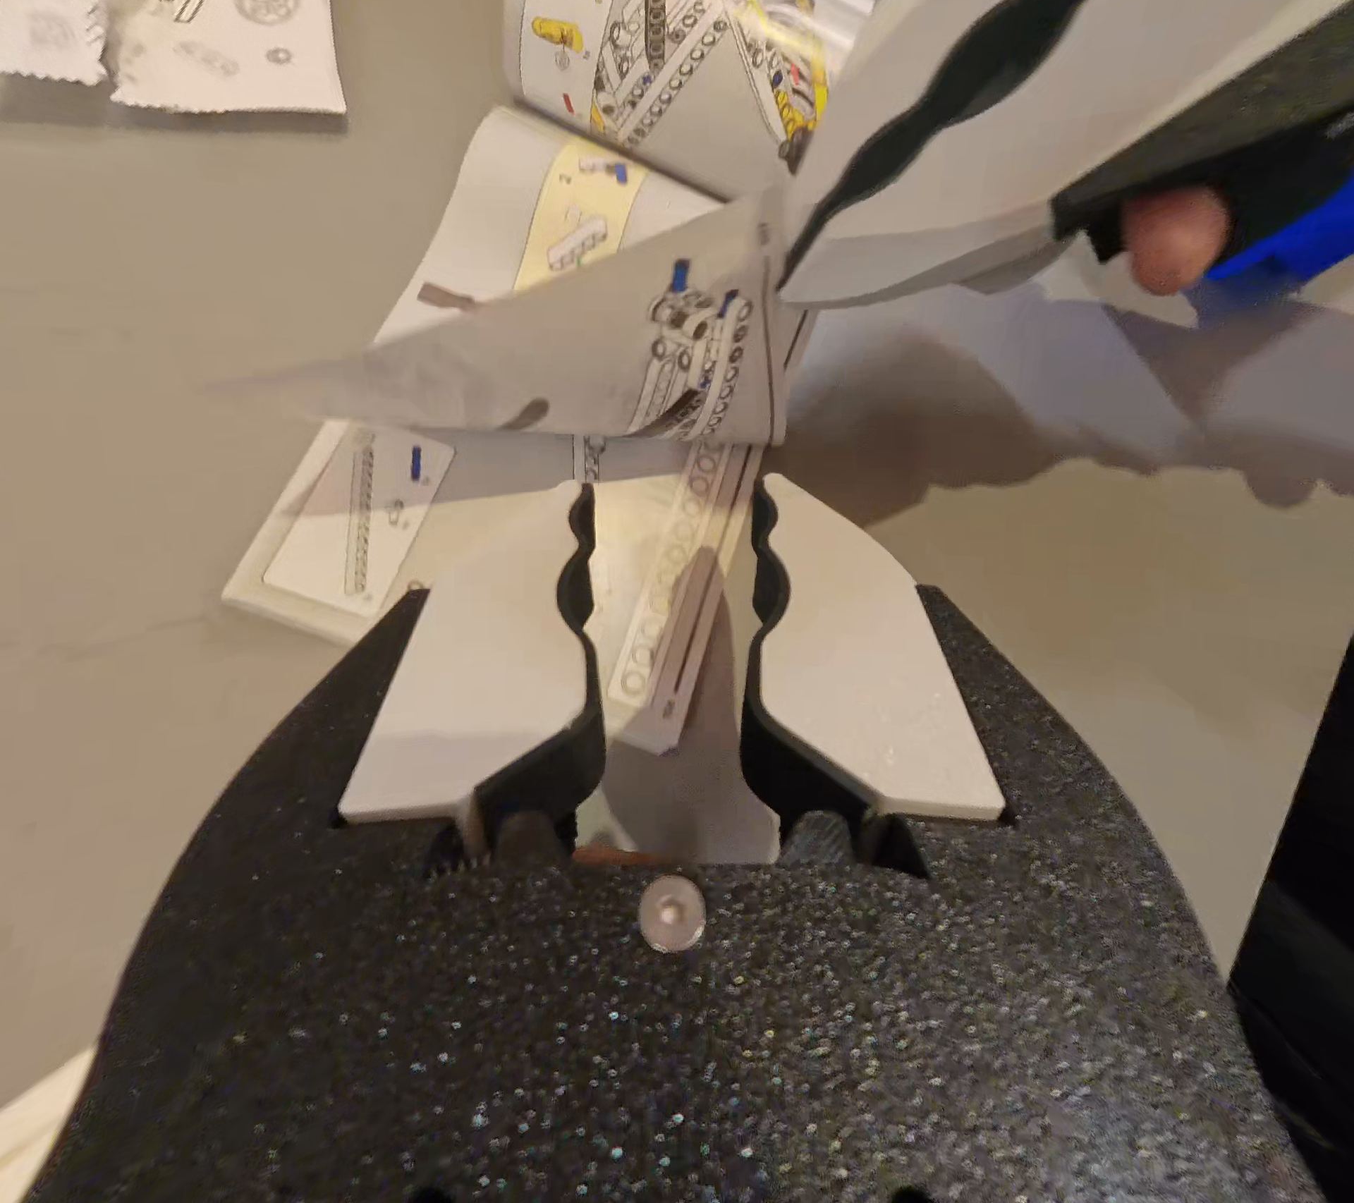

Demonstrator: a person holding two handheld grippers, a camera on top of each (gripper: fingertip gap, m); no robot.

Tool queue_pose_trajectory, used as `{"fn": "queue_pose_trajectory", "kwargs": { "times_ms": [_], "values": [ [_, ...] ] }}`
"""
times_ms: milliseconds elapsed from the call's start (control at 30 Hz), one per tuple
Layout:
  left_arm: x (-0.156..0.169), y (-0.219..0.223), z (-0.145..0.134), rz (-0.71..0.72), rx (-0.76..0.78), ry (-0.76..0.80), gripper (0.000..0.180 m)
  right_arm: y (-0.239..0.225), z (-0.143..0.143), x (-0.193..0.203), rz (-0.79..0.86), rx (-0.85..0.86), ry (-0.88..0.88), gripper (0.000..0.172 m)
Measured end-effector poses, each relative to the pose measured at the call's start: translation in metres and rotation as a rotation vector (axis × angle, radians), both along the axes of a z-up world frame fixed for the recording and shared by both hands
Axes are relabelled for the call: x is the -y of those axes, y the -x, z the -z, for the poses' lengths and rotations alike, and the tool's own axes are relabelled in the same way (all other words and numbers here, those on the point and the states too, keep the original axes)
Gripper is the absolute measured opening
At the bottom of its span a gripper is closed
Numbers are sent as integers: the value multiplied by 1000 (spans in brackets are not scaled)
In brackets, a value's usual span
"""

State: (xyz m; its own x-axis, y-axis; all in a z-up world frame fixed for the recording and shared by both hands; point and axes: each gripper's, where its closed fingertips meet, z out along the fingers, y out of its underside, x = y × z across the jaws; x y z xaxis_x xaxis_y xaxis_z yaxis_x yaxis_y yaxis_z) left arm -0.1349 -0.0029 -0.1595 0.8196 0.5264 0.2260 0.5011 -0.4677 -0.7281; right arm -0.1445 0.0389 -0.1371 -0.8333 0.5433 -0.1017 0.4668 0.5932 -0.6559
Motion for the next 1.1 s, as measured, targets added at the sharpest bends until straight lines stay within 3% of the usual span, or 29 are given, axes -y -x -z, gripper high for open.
{"fn": "queue_pose_trajectory", "kwargs": {
  "times_ms": [300, 567, 700, 900, 1100],
  "values": [
    [-31, 15, 1, 21, 15, 3, 42, -11, -39, -40, 255, -128, 152, 0],
    [-82, 34, -17, 43, -24, -37, 40, -2, -75, -98, 560, -289, 455, 4],
    [-108, 40, -14, 69, -37, 11, 40, -13, -68, -116, 620, -317, 501, 21],
    [-132, 42, -8, 101, -70, 85, 40, -37, -37, -114, 584, -282, 497, 21],
    [-121, 37, -17, 78, -145, 122, 42, -47, -4, -110, 534, -242, 448, 22]
  ]
}}
